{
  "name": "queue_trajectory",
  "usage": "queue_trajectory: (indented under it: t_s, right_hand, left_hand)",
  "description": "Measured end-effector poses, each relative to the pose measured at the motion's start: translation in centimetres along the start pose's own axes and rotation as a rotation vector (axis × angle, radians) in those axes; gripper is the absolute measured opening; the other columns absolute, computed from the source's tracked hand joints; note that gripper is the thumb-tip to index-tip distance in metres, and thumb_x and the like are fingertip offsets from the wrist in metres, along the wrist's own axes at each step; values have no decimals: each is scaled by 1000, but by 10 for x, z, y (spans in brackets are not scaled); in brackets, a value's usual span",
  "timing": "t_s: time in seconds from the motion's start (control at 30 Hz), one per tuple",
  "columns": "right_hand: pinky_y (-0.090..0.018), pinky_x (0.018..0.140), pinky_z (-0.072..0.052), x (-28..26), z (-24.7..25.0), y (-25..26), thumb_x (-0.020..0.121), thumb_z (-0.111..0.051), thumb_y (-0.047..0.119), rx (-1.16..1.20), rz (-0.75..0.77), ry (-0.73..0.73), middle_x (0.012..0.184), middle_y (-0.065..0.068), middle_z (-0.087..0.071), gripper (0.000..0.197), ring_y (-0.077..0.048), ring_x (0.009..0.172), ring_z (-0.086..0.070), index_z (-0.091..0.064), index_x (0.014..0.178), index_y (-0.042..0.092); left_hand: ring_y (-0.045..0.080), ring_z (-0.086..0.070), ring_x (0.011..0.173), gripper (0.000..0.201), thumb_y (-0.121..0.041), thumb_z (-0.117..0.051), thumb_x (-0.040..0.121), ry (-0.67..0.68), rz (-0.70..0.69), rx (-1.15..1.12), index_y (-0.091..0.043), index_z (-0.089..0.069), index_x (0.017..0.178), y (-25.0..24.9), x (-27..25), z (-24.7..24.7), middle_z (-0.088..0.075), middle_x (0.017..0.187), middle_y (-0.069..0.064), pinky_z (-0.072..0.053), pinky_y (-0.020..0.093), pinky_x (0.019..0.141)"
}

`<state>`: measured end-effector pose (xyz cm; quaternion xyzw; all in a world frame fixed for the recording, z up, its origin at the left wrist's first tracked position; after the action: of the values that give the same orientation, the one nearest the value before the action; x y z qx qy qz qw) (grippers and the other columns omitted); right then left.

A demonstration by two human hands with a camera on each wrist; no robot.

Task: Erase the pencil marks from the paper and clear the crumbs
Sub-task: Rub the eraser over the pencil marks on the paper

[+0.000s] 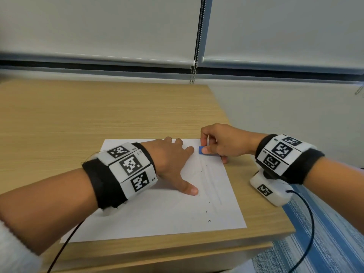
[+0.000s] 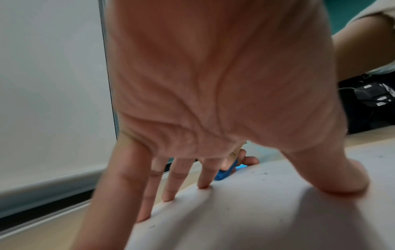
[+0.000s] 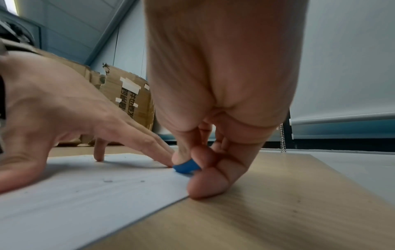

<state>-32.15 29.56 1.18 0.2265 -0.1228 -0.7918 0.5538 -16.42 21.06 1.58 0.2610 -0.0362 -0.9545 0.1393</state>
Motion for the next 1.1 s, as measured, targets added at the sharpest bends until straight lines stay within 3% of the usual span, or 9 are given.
queue_trajectory:
  t_s: [0.13,0.3,0.5,0.63,0.7,0.8,0.87,1.0,1.1]
  right_hand:
    - [-33,54,-51,1,2,3,90,-63,24,10,-6,-17,75,-3,-60,13,-20,46,-61,-53,86,17]
    - [-27,48,-50,-12,-1,15,86,-69,20,-53,85,252,71,-5,-56,14,-10,50,-52,-56,79,18]
    - [-32,50,-51,9,9,18,88,-66,24,-140,46,52,66,2,-56,17,-12,43,-55,-53,81,14]
    - [-26,46,-47,-21,-8,21,88,-67,23,-42,91,285,66,-3,-57,20,-7,40,-51,-52,78,14]
    - [-29,49,-48,-22,-9,25,88,-67,25,-65,108,323,67,-4,-58,19,-10,41,-53,-53,78,16]
    - [-17,46,-42,-5,-2,24,88,-66,26,-141,100,103,64,6,-54,18,1,42,-51,-53,81,15]
    - [-18,49,-39,-7,-4,23,88,-66,25,-138,97,50,64,9,-52,18,-2,48,-50,-52,81,16]
    - [-22,52,-44,-30,-16,28,88,-67,28,-97,136,318,63,7,-53,20,-5,49,-48,-52,78,19]
    - [-28,54,-48,-15,-9,30,87,-67,26,-124,140,207,64,6,-55,18,-13,54,-54,-53,79,18]
  left_hand:
    - [34,-6,147,121,-88,-48,66,21,34,36,-29,12,153,0,5,4,-1,163,7,-26,47,112]
    - [33,-31,136,123,-92,-49,58,36,29,91,-31,0,154,-1,13,8,-27,155,10,-38,43,102]
    - [30,-33,135,132,-97,-44,53,1,39,118,-28,7,154,0,14,6,-26,156,9,-38,41,101]
    - [28,-44,127,132,-96,-45,53,-14,16,159,-21,-3,154,-2,17,8,-44,145,8,-42,38,99]
    - [28,-44,127,131,-96,-45,54,-14,13,156,-21,-8,154,-1,18,7,-44,145,7,-42,37,98]
    - [27,-48,123,135,-101,-39,44,-8,18,145,-27,-7,153,2,20,4,-43,146,6,-45,40,97]
    - [28,-44,127,137,-101,-40,44,-11,28,144,-28,-1,154,2,21,5,-37,150,7,-44,42,99]
    - [28,-23,143,134,-95,-47,53,5,48,146,-24,4,155,-1,18,7,-18,160,8,-36,44,108]
    - [31,-27,142,136,-99,-45,45,35,66,145,-29,-2,154,0,19,6,-14,161,8,-36,48,106]
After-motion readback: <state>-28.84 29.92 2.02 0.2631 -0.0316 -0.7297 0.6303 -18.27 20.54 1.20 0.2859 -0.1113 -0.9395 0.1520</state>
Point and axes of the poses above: each hand's wrist, its own x-axis towards the middle knuckle, its own z-axis out of the back of the hand, y = z × x, the point moved 1 cm from there along x, towards the middle knuckle
